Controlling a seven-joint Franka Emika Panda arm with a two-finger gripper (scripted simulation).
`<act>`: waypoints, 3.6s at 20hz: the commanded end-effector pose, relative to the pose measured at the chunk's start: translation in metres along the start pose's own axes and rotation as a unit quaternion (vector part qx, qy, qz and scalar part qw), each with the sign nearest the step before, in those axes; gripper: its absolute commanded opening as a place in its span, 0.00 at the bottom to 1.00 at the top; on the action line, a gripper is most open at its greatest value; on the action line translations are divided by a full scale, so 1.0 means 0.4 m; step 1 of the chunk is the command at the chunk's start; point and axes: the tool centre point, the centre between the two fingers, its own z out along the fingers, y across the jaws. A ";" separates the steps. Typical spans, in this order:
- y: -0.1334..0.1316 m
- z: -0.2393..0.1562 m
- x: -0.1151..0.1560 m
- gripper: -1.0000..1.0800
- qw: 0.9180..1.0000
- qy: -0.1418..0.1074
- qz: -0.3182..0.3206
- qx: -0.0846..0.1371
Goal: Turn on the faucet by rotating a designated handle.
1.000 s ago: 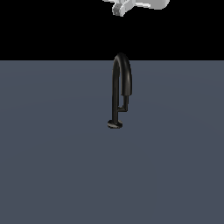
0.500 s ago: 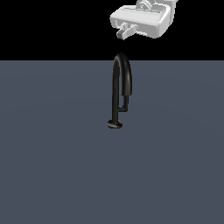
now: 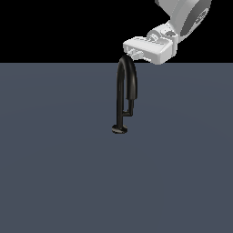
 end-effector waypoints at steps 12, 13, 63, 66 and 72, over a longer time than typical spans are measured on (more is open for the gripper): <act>-0.005 0.045 0.260 0.00 0.980 -0.128 0.107 0.105; -0.004 0.050 0.277 0.00 0.978 -0.136 0.114 0.111; 0.116 0.125 0.321 0.00 0.954 -0.193 0.164 0.163; 0.137 0.133 0.321 0.00 0.954 -0.193 0.164 0.163; 0.181 0.152 0.320 0.00 0.954 -0.193 0.165 0.162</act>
